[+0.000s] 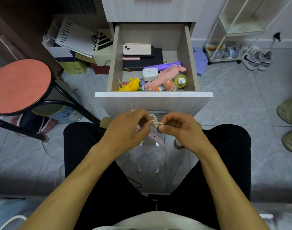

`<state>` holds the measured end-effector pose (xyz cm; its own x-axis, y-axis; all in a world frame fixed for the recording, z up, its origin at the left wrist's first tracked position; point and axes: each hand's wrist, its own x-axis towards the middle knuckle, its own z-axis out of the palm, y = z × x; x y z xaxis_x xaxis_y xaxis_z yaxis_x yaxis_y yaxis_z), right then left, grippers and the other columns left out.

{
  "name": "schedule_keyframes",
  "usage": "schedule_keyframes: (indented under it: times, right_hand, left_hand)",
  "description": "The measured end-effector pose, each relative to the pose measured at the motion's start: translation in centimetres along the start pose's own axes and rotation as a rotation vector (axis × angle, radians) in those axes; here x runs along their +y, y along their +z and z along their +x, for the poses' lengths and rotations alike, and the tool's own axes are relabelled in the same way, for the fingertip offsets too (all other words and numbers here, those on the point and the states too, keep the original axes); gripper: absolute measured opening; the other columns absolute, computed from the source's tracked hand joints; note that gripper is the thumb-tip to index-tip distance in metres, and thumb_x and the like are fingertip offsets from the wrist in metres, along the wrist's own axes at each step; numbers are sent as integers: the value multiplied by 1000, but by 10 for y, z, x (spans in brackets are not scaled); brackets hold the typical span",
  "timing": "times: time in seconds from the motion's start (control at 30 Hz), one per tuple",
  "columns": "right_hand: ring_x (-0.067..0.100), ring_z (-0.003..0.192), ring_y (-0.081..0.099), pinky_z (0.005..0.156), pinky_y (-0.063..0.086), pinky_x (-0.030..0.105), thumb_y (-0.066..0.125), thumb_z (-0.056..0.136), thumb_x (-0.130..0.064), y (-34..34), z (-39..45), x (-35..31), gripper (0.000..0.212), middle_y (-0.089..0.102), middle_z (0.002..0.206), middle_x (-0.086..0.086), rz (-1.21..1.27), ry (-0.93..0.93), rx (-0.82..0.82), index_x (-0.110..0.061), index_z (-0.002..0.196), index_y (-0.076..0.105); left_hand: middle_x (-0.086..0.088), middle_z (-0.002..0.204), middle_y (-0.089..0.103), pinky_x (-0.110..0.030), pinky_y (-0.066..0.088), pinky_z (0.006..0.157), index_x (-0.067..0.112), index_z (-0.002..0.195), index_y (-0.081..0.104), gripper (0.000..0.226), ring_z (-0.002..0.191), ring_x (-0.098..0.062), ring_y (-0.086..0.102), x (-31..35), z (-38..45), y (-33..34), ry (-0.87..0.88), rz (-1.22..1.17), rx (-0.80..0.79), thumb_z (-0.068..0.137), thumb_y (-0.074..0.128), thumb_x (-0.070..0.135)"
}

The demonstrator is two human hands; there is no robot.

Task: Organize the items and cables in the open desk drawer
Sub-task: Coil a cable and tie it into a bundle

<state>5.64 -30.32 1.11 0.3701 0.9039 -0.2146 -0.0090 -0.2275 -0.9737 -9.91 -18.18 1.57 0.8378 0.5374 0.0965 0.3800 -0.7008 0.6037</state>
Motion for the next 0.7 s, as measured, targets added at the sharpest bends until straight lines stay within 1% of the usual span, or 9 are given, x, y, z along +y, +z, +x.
schedule_keyframes:
  times: [0.07, 0.1, 0.17, 0.23, 0.33, 0.4, 0.5, 0.57, 0.7]
  right_hand:
    - [15, 80, 71, 72, 52, 17, 71, 81, 1, -1, 0, 0, 8, 74, 81, 6, 7, 8, -12, -7, 80, 69]
    - [13, 79, 71, 72, 53, 17, 71, 82, 0, 0, 1, -1, 5, 74, 80, 4, -7, 13, -21, -4, 83, 69]
    - [12, 79, 70, 76, 56, 24, 71, 83, -4, 2, 3, -2, 3, 73, 80, -1, -58, 6, -35, -4, 86, 68]
    - [12, 80, 68, 80, 56, 30, 71, 84, -8, 3, 3, -3, 4, 72, 80, -4, -93, -4, -53, -9, 87, 68]
    - [13, 83, 68, 82, 57, 27, 73, 82, -6, 2, -1, -2, 12, 71, 83, -6, -78, -2, -104, -12, 91, 67]
    - [11, 82, 68, 80, 57, 24, 73, 81, -4, 4, -3, -1, 15, 71, 82, -8, -86, -5, -95, -14, 90, 66]
    - [10, 82, 68, 80, 56, 23, 71, 85, -7, 10, -4, 1, 11, 71, 83, -7, -103, -51, -27, -17, 89, 66]
    - [13, 83, 67, 82, 56, 27, 67, 88, -11, 12, -4, 4, 6, 70, 83, -6, -107, -59, -6, -16, 90, 65]
    - [24, 89, 67, 89, 54, 38, 64, 90, -10, 12, -4, 11, 1, 69, 82, -4, -25, 24, -68, -10, 90, 63]
  left_hand:
    - [18, 77, 60, -12, 46, 69, 24, 87, 60, 7, 77, -5, 60, 4, -5, 4, -92, -135, 64, 91, 65, 21]
    - [18, 78, 63, -8, 45, 68, 25, 87, 60, 10, 78, -3, 62, 5, -7, 6, -149, -206, 94, 90, 67, 18]
    - [13, 79, 68, -10, 49, 67, 24, 87, 61, 10, 75, -4, 65, 7, -11, 9, -226, -305, 141, 90, 67, 17]
    - [9, 79, 70, -17, 54, 69, 24, 87, 62, 9, 74, -7, 68, 8, -13, 9, -263, -344, 158, 90, 67, 17]
    - [7, 78, 70, -26, 57, 70, 20, 87, 65, 5, 71, -9, 68, 6, -13, 7, -305, -373, 137, 89, 68, 16]
    - [5, 77, 71, -30, 58, 70, 17, 89, 67, 3, 69, -10, 68, 5, -13, 5, -340, -417, 117, 89, 69, 15]
    - [4, 78, 73, -28, 57, 68, 15, 96, 72, 8, 67, -13, 69, 6, -12, 1, -368, -543, 91, 90, 68, 13]
    - [4, 78, 74, -25, 56, 68, 13, 98, 75, 11, 67, -13, 69, 7, -11, -2, -356, -564, 75, 90, 67, 11]
    - [6, 80, 74, -24, 56, 71, 15, 97, 75, 12, 72, -12, 70, 6, -13, -3, -341, -539, 44, 90, 68, 10]
